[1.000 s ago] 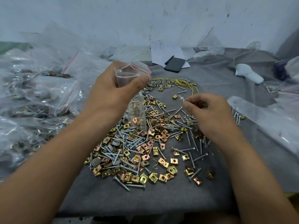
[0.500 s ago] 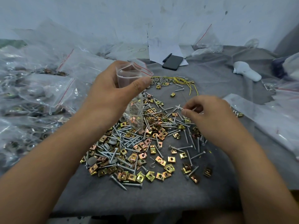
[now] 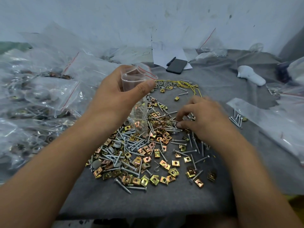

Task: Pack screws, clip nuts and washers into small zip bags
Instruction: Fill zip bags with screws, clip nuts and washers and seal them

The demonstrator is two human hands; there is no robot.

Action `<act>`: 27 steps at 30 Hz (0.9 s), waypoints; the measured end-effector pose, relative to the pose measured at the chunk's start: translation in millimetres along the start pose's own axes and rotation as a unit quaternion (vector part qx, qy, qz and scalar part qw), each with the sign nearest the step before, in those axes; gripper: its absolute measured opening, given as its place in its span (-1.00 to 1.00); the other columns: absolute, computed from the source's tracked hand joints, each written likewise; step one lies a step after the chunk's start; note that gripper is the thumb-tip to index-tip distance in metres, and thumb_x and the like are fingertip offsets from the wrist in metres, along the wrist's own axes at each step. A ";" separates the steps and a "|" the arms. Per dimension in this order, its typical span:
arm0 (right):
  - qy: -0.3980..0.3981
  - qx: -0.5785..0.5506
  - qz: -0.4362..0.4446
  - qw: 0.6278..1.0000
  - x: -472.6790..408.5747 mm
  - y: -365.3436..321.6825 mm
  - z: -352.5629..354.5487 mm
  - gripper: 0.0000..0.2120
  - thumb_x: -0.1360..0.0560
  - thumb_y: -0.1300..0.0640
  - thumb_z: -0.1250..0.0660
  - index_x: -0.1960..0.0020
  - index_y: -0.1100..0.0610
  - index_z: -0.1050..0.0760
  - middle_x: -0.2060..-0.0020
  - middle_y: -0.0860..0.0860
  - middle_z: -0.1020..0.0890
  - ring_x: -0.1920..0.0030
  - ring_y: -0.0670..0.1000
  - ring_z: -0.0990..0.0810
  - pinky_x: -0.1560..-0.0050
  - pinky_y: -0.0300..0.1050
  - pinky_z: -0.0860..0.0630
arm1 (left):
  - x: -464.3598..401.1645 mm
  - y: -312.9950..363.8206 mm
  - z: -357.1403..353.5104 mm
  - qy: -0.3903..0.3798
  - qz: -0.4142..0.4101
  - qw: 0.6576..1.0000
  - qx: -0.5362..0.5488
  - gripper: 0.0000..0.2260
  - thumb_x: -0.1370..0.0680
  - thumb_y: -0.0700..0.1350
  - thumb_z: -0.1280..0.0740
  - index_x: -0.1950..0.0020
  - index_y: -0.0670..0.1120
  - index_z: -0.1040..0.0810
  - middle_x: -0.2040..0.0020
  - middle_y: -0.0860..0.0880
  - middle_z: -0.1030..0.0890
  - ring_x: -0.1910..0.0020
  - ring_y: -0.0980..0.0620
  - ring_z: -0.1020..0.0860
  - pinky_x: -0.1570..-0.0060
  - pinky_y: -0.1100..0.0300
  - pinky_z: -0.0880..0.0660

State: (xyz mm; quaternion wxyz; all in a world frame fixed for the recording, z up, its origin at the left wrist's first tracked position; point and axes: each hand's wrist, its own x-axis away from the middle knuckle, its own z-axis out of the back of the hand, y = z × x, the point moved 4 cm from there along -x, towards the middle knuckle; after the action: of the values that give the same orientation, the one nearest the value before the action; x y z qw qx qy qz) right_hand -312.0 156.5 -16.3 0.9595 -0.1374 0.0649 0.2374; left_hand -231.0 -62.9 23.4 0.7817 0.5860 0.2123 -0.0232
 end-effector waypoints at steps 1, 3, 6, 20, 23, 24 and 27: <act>0.018 -0.005 0.009 1.000 1.8 -0.1 -1.1 -0.88 -0.45 -0.16 -0.53 0.06 -0.27 -0.62 0.02 -0.21 -0.51 -0.09 -0.06 -0.37 -0.03 -0.05 -0.24 | -0.1 0.4 0.2 0.001 0.001 1.000 0.002 -0.73 -0.55 0.14 -0.51 -0.21 0.11 -0.63 0.00 0.19 -0.75 0.07 0.28 -0.68 0.14 0.45 -0.50; 0.039 -0.028 0.029 0.998 5.4 -0.1 -3.8 -0.89 -0.46 -0.12 -0.53 0.05 -0.23 -0.63 0.04 -0.22 -0.51 -0.07 -0.07 -0.39 -0.05 -0.04 -0.27 | -0.7 1.6 0.6 0.005 0.003 1.000 0.003 -0.69 -0.50 0.17 -0.51 -0.19 0.11 -0.63 0.02 0.20 -0.75 0.08 0.29 -0.68 0.15 0.46 -0.50; 0.043 -0.076 0.039 0.995 5.7 2.8 -8.6 -0.95 -0.55 -0.02 -0.47 0.00 -0.11 -0.63 0.07 -0.21 -0.52 -0.06 -0.07 -0.45 -0.12 0.00 -0.41 | -1.6 1.5 0.4 0.004 0.006 1.000 0.000 -0.73 -0.53 0.12 -0.51 -0.18 0.11 -0.63 0.04 0.20 -0.75 0.10 0.30 -0.67 0.16 0.48 -0.49; 0.186 -0.473 0.110 0.854 30.2 -33.7 48.7 -0.93 -0.62 0.11 -0.40 -0.09 0.01 -0.63 0.08 -0.02 -0.75 0.06 0.01 -0.72 -0.01 -0.09 -0.65 | 6.8 6.9 -14.4 -0.109 0.002 0.991 -0.074 -0.50 -0.34 0.27 -0.61 -0.22 0.25 -0.58 -0.12 0.21 -0.72 -0.10 0.16 -0.71 -0.19 -0.04 -0.63; 0.199 -0.351 0.143 0.904 34.9 -41.8 62.9 -0.93 -0.59 0.12 -0.45 -0.07 0.00 -0.63 0.08 -0.10 -0.69 0.04 -0.04 -0.67 -0.02 -0.15 -0.60 | 11.0 13.8 -16.4 -0.115 -0.030 0.987 -0.112 -0.49 -0.34 0.25 -0.58 -0.25 0.25 -0.57 -0.13 0.23 -0.71 -0.13 0.21 -0.68 -0.24 -0.03 -0.60; 0.200 -0.299 0.154 0.920 35.9 -44.7 65.7 -0.93 -0.58 0.11 -0.45 -0.06 0.01 -0.63 0.07 -0.13 -0.66 0.02 -0.07 -0.64 -0.03 -0.18 -0.57 | 11.6 15.0 -16.6 -0.117 -0.035 0.986 -0.115 -0.50 -0.37 0.21 -0.61 -0.25 0.25 -0.56 -0.13 0.24 -0.70 -0.13 0.22 -0.67 -0.24 -0.03 -0.59; 0.181 -0.209 0.162 0.947 37.4 -51.1 68.3 -0.91 -0.56 0.07 -0.45 -0.06 0.01 -0.64 0.04 -0.14 -0.57 0.02 -0.18 -0.55 0.00 -0.34 -0.44 | 12.7 15.9 -17.3 -0.127 -0.043 0.984 -0.118 -0.54 -0.44 0.09 -0.64 -0.26 0.24 -0.56 -0.15 0.23 -0.70 -0.14 0.20 -0.68 -0.25 -0.04 -0.60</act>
State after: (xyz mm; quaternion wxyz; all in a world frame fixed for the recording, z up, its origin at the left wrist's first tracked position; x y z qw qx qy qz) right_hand -250.9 149.6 53.6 0.8303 -0.3628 0.2074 0.3686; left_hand -220.2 -39.2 29.4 0.8641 0.4724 0.1377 -0.1057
